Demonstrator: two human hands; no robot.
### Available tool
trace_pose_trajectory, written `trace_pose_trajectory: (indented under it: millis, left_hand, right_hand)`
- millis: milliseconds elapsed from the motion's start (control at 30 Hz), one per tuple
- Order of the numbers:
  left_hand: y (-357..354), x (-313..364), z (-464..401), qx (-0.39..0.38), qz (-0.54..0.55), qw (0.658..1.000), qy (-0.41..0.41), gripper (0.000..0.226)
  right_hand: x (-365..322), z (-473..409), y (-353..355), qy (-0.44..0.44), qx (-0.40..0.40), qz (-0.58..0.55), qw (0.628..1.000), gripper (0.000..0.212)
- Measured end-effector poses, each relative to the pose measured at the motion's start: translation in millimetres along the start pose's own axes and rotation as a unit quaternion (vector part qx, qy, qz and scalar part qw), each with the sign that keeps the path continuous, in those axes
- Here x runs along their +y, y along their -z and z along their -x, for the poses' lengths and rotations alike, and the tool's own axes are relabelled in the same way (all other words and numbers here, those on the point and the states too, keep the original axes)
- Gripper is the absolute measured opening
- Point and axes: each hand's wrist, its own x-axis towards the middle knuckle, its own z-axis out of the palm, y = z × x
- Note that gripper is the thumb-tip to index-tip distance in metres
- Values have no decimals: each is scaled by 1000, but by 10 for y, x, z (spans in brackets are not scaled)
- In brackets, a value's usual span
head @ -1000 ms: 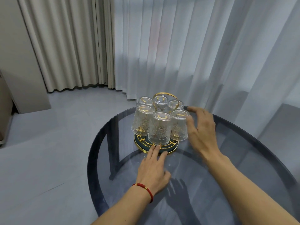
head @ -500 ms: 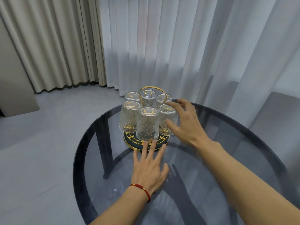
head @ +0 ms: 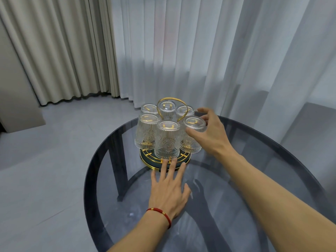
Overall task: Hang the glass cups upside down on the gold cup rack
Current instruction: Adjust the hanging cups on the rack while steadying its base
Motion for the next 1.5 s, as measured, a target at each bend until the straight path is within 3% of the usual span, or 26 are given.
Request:
trace_pose_trajectory:
  millis: [233, 667, 900, 1067, 1200, 1333, 1500]
  left_hand:
    - [-4, -11, -1, 0, 0, 1000, 0, 64]
    - [-18, -10, -20, -6, 4, 1000, 6, 63]
    - [-3, 1, -9, -5, 6, 1000, 5, 63]
    - [-2, -4, -7, -3, 5, 1000, 4, 63]
    - [14, 9, -12, -4, 11, 1000, 6, 63]
    - [20, -5, -15, -6, 18, 1000, 5, 63]
    - [4, -5, -20, -3, 22, 1000, 6, 63]
  right_hand:
    - [49, -14, 70, 47, -50, 86, 994, 45]
    - [144, 12, 261, 107, -62, 161, 979, 43]
    - [131, -8, 334, 89, -90, 113, 985, 38]
    - [6, -131, 344, 49, -60, 55, 995, 41]
    - [-197, -384, 223, -14, -113, -27, 993, 51]
    - [-336, -601, 60, -30, -159, -33, 986, 70]
    - [-245, -759, 16, -84, -194, -44, 977, 65]
